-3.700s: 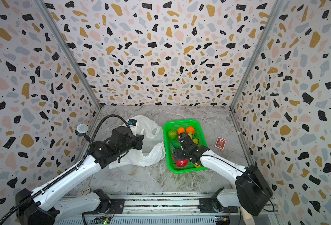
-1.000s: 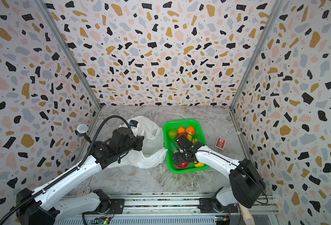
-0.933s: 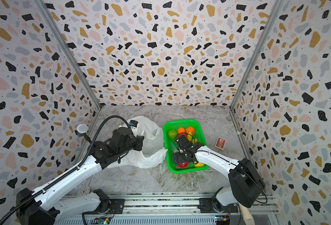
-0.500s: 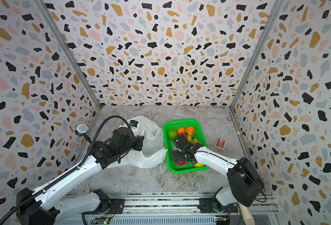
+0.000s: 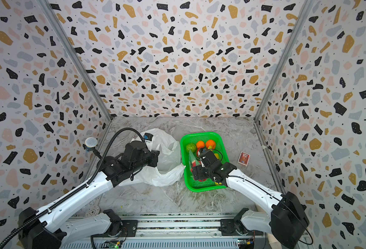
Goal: Place the fruits into the plastic bag
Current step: 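Lift the dragon fruit out of the basket toward the held bag opening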
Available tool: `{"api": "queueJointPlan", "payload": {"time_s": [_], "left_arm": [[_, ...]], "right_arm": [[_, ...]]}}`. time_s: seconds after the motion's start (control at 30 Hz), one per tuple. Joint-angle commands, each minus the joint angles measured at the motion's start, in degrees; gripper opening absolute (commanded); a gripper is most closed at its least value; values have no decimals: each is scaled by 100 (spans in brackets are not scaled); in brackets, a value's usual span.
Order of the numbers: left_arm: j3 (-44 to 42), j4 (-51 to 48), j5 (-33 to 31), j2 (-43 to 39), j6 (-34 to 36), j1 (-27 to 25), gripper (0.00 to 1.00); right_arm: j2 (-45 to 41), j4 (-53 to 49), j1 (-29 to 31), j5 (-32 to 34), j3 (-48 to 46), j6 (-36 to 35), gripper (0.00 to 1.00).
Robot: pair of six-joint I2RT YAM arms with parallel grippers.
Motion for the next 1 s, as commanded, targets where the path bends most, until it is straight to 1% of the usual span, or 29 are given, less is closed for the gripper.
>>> {"api": "queueJointPlan", "payload": {"time_s": [0.0,0.17,0.3,0.4,0.5,0.67,0.8,0.9,0.97], "left_arm": [[-17,134,-41,-9,68,26,0],[-8,130,-32,-18,54,26,0],[-6,114,-41,-36,54,26,0],[-19,126,-28,-36,36,26,0],[-52,132,0,-52,15,26,0],[-120,204,43,-84,-38,26,0],[-112,248,-17,-96,-136,26,0],[-94,270,-206,-123,-347,26,0],[-86,334,-187,-121,-443,26,0]], "right_arm": [[-382,285,-67,225,264,22,0],[-618,456,-87,125,348,-76,0],[-676,831,-77,-187,412,-236,0],[-568,1142,-65,-385,542,-329,0],[-404,1475,-48,-419,736,-391,0],[111,1735,-35,-476,1180,-538,0],[403,1748,204,-831,1366,-732,0],[318,1691,479,-1105,1235,-837,0],[211,1648,598,-1394,1072,-858,0]]}}
